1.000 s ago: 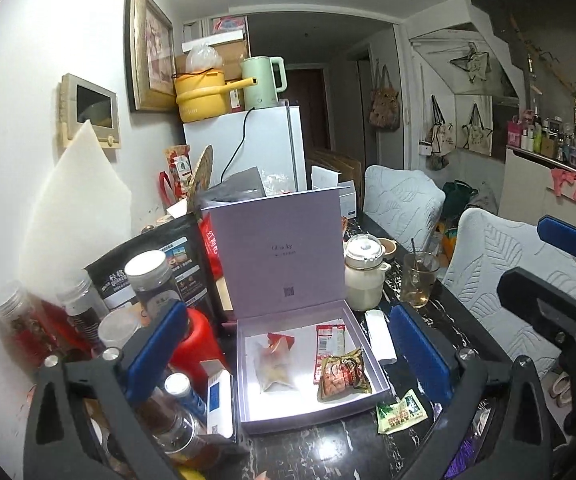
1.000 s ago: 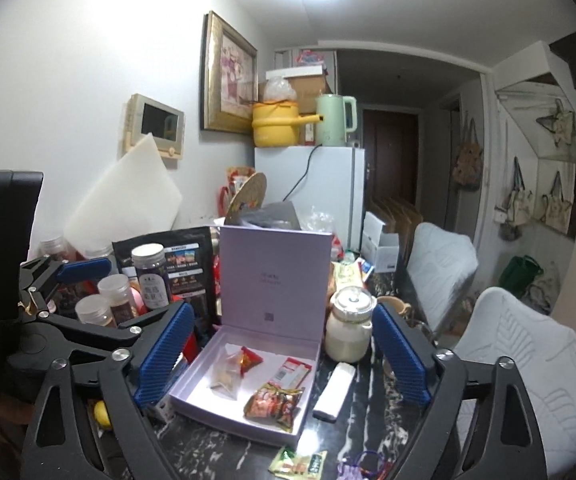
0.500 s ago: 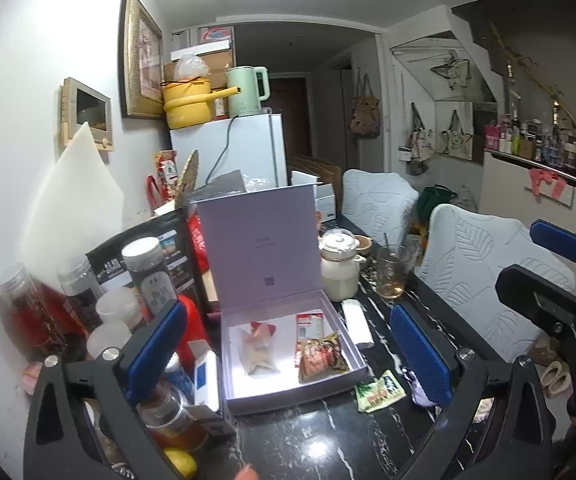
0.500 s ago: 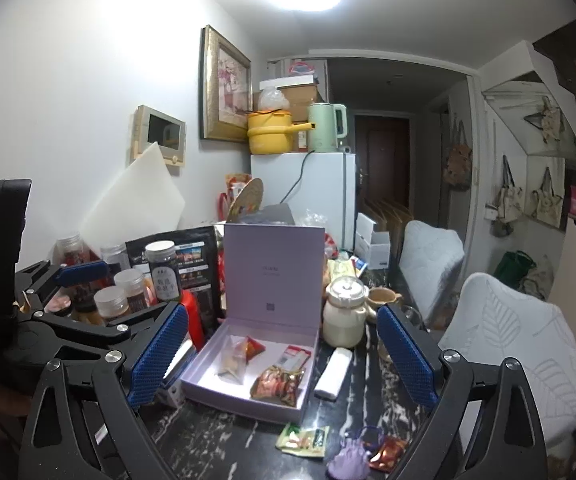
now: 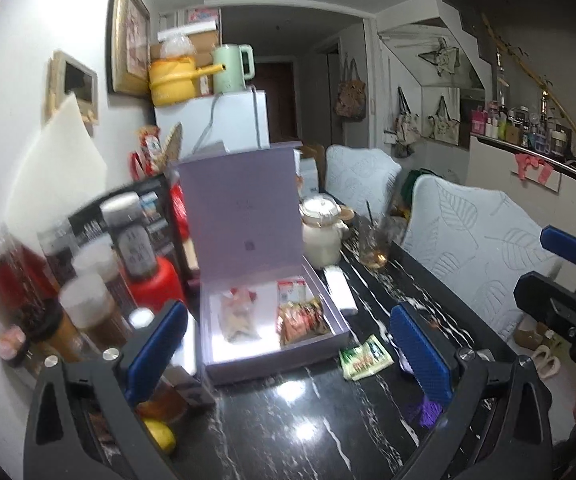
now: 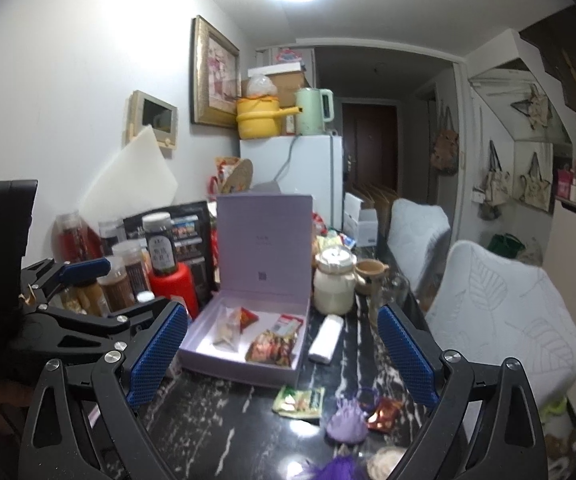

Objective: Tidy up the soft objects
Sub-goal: 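Withdraw both tools from the box back toward the remaining soft items, then grasp the lavender drawstring pouch with the left tool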

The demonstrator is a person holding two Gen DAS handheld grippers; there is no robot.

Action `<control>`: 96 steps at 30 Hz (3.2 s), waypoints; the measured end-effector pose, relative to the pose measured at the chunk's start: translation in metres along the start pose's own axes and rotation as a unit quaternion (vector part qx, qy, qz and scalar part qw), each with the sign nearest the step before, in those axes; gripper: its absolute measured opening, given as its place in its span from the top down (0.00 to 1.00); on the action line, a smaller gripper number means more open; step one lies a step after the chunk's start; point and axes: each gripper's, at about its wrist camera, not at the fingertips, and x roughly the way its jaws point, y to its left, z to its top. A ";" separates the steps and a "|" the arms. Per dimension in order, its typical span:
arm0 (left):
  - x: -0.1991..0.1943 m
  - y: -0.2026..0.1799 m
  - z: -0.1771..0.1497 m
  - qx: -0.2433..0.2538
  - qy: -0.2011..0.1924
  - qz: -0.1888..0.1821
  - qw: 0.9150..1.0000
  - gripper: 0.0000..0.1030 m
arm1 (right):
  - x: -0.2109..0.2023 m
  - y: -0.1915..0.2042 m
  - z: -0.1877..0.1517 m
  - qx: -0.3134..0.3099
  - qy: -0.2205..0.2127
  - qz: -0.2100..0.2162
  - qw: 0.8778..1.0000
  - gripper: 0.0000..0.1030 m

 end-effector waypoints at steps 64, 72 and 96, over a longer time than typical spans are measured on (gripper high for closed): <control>0.211 -0.160 -0.090 0.019 0.189 -0.136 0.972 0.15 | 0.052 -0.179 -0.184 0.207 0.201 -0.103 0.952 0.06; 0.238 -0.172 -0.098 0.027 0.215 -0.134 0.967 0.24 | 0.053 -0.188 -0.186 0.212 0.207 -0.112 0.949 0.06; 0.179 -0.145 -0.095 0.041 0.208 -0.130 0.969 0.48 | 0.083 -0.172 -0.194 0.183 0.251 -0.111 0.944 0.00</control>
